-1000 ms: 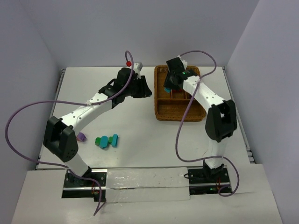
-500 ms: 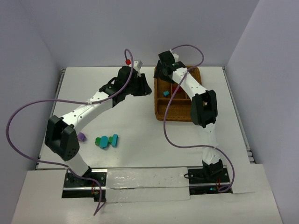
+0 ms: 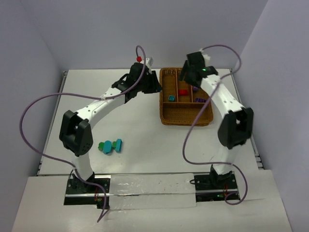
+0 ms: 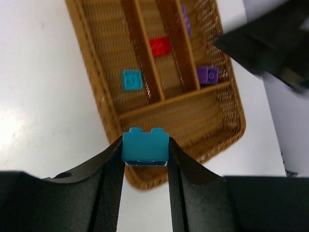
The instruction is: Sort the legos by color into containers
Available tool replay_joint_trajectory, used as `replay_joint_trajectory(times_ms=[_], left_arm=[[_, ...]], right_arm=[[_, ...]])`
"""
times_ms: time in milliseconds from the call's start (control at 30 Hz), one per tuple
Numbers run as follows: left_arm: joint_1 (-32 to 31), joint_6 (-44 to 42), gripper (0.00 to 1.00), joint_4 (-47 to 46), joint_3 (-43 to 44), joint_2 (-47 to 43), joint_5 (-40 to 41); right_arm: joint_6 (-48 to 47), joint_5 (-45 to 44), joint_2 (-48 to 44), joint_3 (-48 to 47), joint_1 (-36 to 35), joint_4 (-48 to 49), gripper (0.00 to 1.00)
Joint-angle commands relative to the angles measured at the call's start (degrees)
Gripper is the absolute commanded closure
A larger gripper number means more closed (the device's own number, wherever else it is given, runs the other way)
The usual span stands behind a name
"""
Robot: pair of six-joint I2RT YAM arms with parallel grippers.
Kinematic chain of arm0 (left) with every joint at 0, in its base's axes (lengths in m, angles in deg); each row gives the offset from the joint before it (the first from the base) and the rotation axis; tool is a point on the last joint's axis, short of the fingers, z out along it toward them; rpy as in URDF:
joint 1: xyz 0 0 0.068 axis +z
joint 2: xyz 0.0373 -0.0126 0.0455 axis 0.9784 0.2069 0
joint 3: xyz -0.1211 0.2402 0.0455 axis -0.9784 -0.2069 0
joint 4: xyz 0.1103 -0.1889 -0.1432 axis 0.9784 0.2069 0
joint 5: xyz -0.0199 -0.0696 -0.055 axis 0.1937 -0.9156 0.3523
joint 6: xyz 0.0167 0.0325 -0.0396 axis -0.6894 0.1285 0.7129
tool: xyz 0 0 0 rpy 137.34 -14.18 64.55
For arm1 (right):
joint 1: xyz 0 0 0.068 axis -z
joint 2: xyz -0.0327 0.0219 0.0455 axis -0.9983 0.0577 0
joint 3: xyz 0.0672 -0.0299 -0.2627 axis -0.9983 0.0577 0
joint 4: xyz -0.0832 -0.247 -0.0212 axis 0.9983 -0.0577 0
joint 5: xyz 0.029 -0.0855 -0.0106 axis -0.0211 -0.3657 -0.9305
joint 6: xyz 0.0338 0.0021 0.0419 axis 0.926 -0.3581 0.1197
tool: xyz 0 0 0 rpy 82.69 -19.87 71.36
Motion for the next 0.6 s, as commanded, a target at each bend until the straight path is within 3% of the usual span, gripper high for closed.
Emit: replay_joint_trajectory(times_ms=[0, 167, 367, 400, 467, 500, 567], left_arm=[[0.14, 0.03, 1.0, 1.96, 12.01, 10.77, 2.53], [0.0, -0.21, 1.0, 6.49, 29.71, 24.66, 9.01], [-0.03, -1.02, 0.96, 1.67, 35.48, 31.25, 10.19], [-0.03, -1.07, 0.91, 0.6, 36.01, 32.5, 9.91], [-0.03, -1.27, 0.58, 0.41, 38.87, 34.39, 8.86], [-0.03, -1.36, 0.47, 0.57, 39.67, 35.08, 8.28], [-0.03, -1.53, 0.34, 0.44, 40.47, 35.89, 6.99]], right_arm=[[-0.28, -3.5, -15.39, 10.35, 4.92, 1.79, 0.15], [-0.47, -4.01, -31.07, 23.35, 6.01, 2.0, 0.15], [-0.45, -2.56, -43.65, 31.21, 6.02, 1.72, 0.15], [-0.44, -2.62, -44.57, 31.61, 6.04, 1.51, 0.15], [-0.59, -2.29, -45.69, 32.73, 6.04, 1.29, 0.15], [-0.44, -2.27, -45.95, 32.92, 6.04, 1.2, 0.15], [-0.42, -1.9, -46.18, 33.27, 6.04, 0.96, 0.15]])
